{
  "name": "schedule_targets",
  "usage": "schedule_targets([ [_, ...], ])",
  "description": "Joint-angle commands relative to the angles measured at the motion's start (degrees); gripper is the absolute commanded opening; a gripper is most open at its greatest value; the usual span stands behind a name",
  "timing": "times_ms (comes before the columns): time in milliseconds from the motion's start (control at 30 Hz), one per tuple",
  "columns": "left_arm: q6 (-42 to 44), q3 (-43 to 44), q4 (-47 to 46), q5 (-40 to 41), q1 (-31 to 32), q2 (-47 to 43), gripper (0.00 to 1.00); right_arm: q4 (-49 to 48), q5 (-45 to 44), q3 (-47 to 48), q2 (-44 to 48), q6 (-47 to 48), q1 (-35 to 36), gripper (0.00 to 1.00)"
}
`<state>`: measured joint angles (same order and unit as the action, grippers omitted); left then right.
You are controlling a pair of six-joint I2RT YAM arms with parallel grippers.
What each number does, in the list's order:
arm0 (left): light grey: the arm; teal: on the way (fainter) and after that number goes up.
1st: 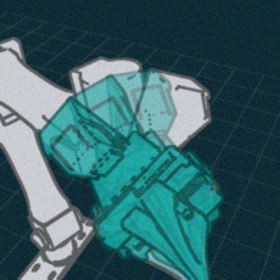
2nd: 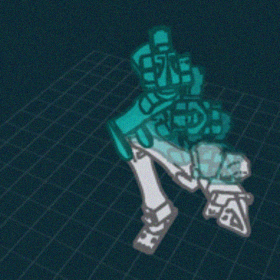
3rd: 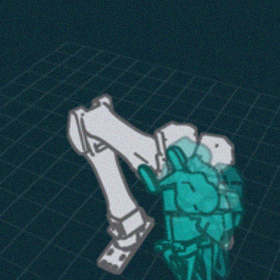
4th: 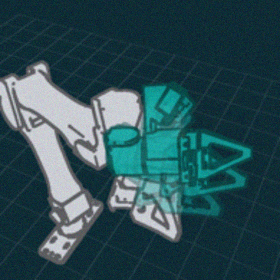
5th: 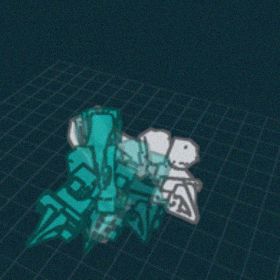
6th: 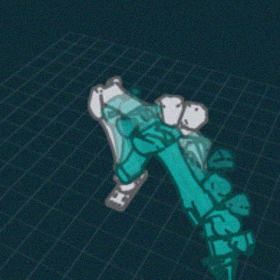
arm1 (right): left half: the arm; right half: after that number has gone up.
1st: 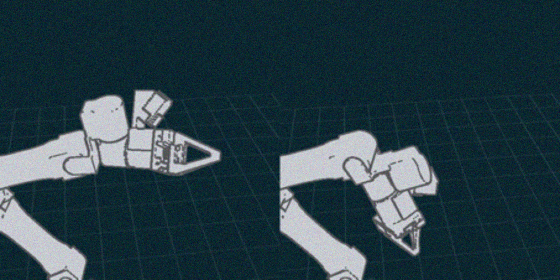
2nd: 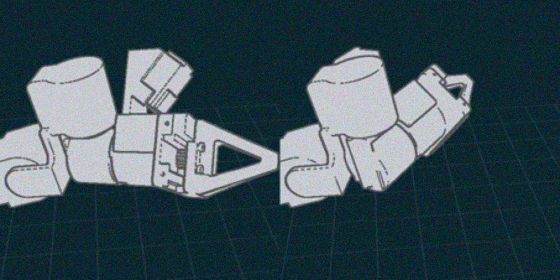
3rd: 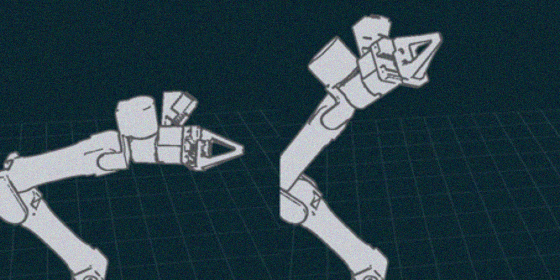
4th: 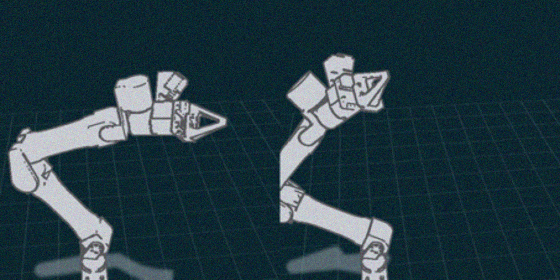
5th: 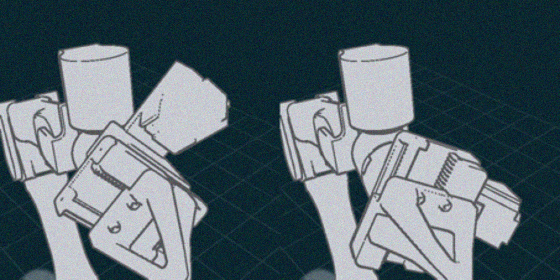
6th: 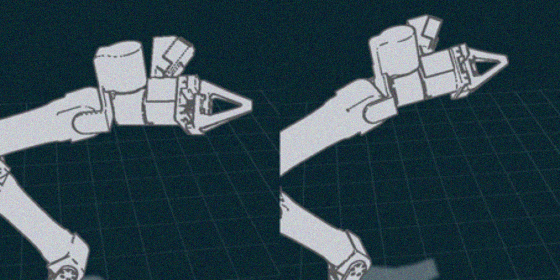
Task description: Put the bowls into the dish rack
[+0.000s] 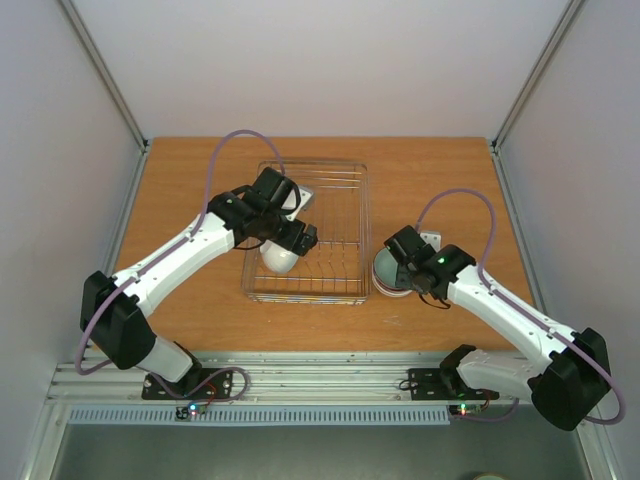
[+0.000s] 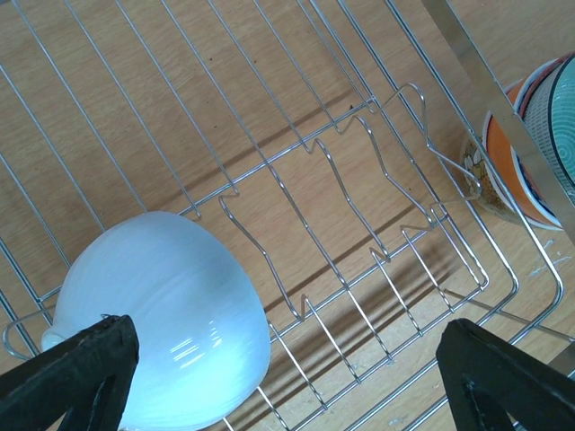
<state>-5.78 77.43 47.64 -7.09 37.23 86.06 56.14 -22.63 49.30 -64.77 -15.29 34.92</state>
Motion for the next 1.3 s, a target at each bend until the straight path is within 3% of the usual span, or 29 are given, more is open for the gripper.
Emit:
schedule_targets([
  [0,-0.5,-1.2,-2.8,-0.8,-0.3,0.2,0.91,-2.7,1.2,-0.8,2.3,1.8,-0.3,0.18],
  [167,-0.7,-0.8,-2.9,-1.2,-0.3,1.0,0.91,-4.5,5.4,0.7,3.8,5.7,0.3,0.18],
  [767,-0.8,-1.4,-3.4,-1.1,-0.2,1.7,0.91,-8.0,7.4,4.9,-3.4,10.2,11.2,0.18],
  [1133,-1.2,-0.7,-3.7,-3.6,-0.1,2.7,0.91,-6.6,0.6,6.0,-5.1,9.2,13.6,0.21],
  [1267,-0.4,6.1,-1.4,-2.1,4.0,6.3,0.88,-5.3,-3.2,5.8,-2.8,7.6,14.3,0.23],
])
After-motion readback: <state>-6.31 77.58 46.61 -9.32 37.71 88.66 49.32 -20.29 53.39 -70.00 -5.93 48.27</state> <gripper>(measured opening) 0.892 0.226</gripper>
